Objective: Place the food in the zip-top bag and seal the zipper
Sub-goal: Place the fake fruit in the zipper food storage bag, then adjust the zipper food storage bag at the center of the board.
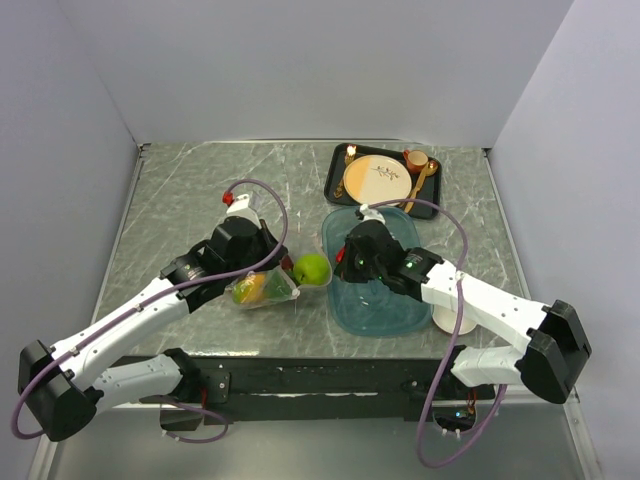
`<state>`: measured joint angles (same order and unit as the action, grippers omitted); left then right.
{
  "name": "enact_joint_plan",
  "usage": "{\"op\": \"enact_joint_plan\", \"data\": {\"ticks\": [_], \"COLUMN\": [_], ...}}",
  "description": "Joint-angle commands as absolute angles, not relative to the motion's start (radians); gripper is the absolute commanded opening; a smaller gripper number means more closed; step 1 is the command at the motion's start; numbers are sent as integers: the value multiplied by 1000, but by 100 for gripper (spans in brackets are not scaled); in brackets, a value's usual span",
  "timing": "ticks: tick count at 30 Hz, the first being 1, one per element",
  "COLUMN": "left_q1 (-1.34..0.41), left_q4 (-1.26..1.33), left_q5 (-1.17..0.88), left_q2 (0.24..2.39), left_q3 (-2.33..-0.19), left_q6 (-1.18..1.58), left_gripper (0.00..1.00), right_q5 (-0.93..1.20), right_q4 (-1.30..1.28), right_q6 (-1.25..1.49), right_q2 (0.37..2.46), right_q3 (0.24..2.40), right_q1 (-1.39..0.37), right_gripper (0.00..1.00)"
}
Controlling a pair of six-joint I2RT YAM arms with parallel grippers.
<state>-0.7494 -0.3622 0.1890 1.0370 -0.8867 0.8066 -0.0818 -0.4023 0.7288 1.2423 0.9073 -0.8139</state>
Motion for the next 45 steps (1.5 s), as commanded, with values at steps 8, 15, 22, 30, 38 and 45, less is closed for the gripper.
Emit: {"op": "enact_joint_plan", "data": {"ticks": [8, 15, 22, 30, 38, 45], "left_q1": [-750, -750, -750, -749, -749, -750], "left_q4": [-328, -339, -368, -342, -353, -354], "left_q5": [189, 189, 221, 230, 230, 242], "left_q2": [1031, 1023, 997, 979, 988, 963], "left_q3": [-900, -905, -911, -890, -910, -900], "left_q6": [810, 813, 808, 816, 810, 813], "left_gripper": [1, 1, 1, 1, 1, 2], "right_q5": [25, 2, -146, -210, -101, -9], "right_q4": [-285, -348, -408, -455, -356, -243], "right_q6": [752, 718, 715, 725, 781, 808], "right_q2": [1387, 1514, 1415, 1275, 1288, 1330], "right_q3": [1028, 1236, 1175, 1034, 945, 933], "right_q1": [-850, -857, -859, -856, -857, -854], "right_gripper": [12, 22, 48, 66, 61, 58]}}
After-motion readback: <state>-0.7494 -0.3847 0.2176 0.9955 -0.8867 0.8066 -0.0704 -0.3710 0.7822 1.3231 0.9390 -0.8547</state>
